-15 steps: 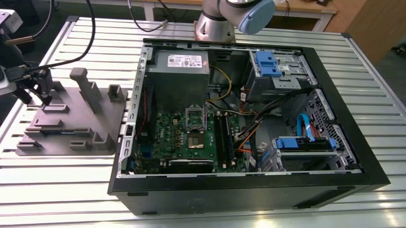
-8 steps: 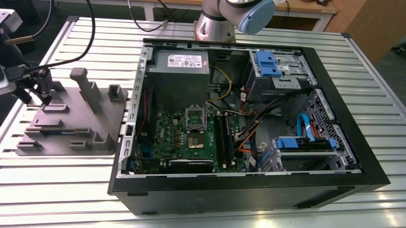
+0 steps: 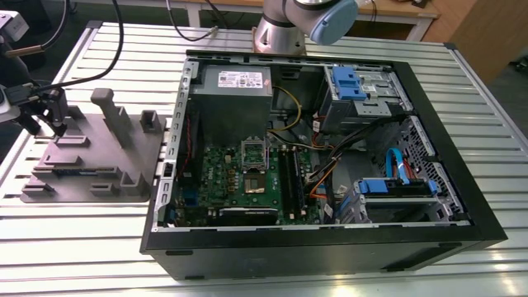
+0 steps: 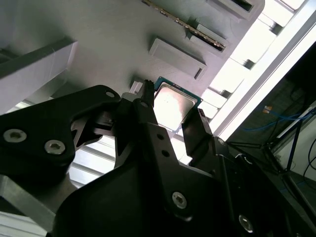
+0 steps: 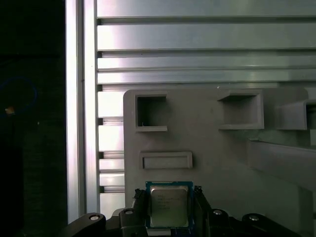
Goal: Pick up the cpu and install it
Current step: 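Pick up the cpu and move it towards the insertion slot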
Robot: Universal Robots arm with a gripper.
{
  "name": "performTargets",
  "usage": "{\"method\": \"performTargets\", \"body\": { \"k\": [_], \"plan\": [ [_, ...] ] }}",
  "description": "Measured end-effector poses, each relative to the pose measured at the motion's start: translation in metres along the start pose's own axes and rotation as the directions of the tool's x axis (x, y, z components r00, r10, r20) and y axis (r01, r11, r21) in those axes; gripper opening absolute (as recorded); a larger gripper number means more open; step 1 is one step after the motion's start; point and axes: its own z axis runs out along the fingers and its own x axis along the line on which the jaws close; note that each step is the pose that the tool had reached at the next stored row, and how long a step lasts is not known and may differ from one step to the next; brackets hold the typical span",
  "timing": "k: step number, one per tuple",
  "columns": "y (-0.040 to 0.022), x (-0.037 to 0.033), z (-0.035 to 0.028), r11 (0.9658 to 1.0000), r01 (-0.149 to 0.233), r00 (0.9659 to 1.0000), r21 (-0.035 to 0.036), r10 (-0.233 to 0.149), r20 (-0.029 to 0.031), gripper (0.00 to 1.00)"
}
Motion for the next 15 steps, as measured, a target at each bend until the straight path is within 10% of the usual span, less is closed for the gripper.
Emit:
{"method": "performTargets", "body": {
  "k": [15],
  "plan": [
    [0.0003, 0.0, -0.0011, 0.9999, 0.0, 1.0, 0.0147, 0.0, 0.0008, 0.47]
  ]
}}
